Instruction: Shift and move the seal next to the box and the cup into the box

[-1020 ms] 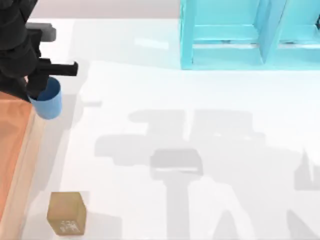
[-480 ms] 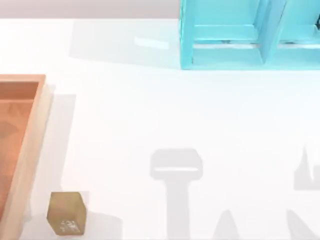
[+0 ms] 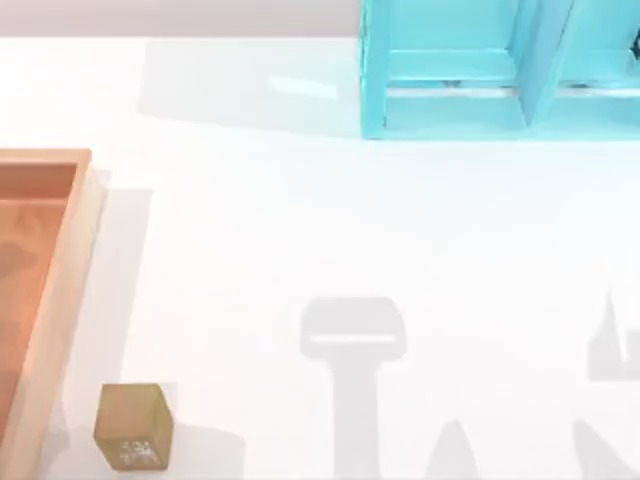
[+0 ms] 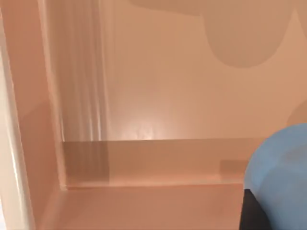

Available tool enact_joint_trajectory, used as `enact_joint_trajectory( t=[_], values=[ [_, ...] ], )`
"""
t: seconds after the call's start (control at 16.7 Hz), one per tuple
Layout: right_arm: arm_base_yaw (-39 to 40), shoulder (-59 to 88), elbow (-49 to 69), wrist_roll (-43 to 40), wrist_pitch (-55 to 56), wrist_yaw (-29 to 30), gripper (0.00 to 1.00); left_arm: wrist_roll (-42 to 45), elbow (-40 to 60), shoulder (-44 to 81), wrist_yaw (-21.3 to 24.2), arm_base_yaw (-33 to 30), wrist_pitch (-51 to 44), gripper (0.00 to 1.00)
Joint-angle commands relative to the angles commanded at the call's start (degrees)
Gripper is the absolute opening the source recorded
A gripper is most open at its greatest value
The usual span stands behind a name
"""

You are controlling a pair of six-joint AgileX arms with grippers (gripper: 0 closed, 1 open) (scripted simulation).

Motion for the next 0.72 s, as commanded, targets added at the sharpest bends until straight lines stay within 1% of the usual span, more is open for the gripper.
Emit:
enact_joint_trajectory(
  t=[0.18,0.3,0.42,0.54,0.72],
  values=[
    [0.0,0.0,0.0,0.0,0.0,0.0,1.0,-1.12,1.85,0.33,-2.03,-0.64,4.02,0.0],
    [0.0,0.0,0.0,0.0,0.0,0.0,1.0,-1.95,2.15,0.59,-3.62,-1.07,9.19,0.0],
    [0.0,0.0,0.0,0.0,0.0,0.0,1.0,-2.26,0.38,0.87,-4.22,-1.35,14.14,0.0],
    [0.0,0.0,0.0,0.0,0.0,0.0,1.0,-2.18,-3.29,1.1,-3.53,-1.67,16.87,0.0],
    [0.0,0.0,0.0,0.0,0.0,0.0,1.0,-1.9,-9.58,1.73,-0.91,-2.24,16.77,0.0]
  ],
)
